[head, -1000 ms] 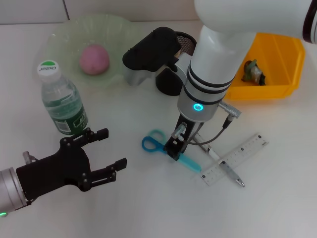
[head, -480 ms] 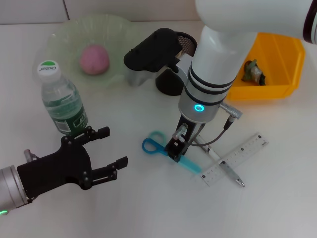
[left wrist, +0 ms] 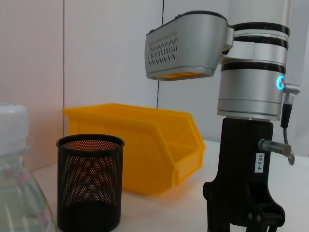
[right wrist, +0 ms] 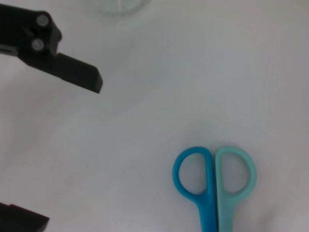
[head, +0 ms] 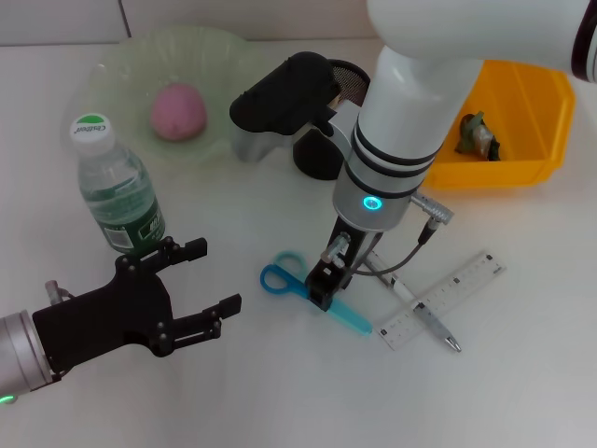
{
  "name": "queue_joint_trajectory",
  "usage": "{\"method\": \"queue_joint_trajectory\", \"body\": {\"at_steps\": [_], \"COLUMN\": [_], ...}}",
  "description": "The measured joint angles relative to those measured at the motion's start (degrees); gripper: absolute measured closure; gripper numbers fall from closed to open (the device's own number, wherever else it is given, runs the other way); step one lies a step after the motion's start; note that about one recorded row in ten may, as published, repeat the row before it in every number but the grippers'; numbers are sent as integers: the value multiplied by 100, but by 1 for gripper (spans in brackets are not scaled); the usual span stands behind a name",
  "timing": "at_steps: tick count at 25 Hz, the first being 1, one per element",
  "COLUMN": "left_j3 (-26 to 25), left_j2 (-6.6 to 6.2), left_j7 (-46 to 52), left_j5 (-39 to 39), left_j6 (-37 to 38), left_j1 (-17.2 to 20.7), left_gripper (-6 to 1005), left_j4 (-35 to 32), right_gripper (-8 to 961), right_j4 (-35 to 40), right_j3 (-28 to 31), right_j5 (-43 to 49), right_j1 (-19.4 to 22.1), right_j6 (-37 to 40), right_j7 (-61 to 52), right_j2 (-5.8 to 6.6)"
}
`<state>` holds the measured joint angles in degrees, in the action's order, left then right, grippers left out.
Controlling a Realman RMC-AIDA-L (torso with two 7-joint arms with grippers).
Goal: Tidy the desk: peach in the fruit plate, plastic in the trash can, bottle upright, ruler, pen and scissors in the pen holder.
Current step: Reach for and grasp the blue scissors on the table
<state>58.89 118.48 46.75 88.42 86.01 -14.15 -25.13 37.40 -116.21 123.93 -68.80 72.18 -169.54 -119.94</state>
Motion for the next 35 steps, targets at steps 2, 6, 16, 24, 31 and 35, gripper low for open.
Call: {"method": "queue_joint_trajectory", "body": {"at_steps": [2,6,16,24,31,35], "left_j3": [0,0,0,0,0,0], "left_j2": [0,0,0,0,0,0], "left_j7": [0,0,0,0,0,0], "left_j5": [0,0,0,0,0,0], "left_j6": [1,5,13,0,-6,-6], "left_j1": [0,0,0,0,0,-4], "left_gripper": [167,167,167,167,167,167], "left_j4": [0,0,0,9,35,38], "right_gripper": [584,589,593,596,598,600], "right_j4": [54,133,126,157,242,206], "right_j3": [2,-1,-53,-201,-210,-225], "right_j5": [-1,-11,-15,-14,-18,-19], "right_j1": [15,24,13,5,24,15], "right_j6": [-1,-3,-17,-21,-19,-21], "right_j7": [0,0,-1,-1,-1,-1], "right_j2": [-1,-3,-3,-4,-3,-3]}}
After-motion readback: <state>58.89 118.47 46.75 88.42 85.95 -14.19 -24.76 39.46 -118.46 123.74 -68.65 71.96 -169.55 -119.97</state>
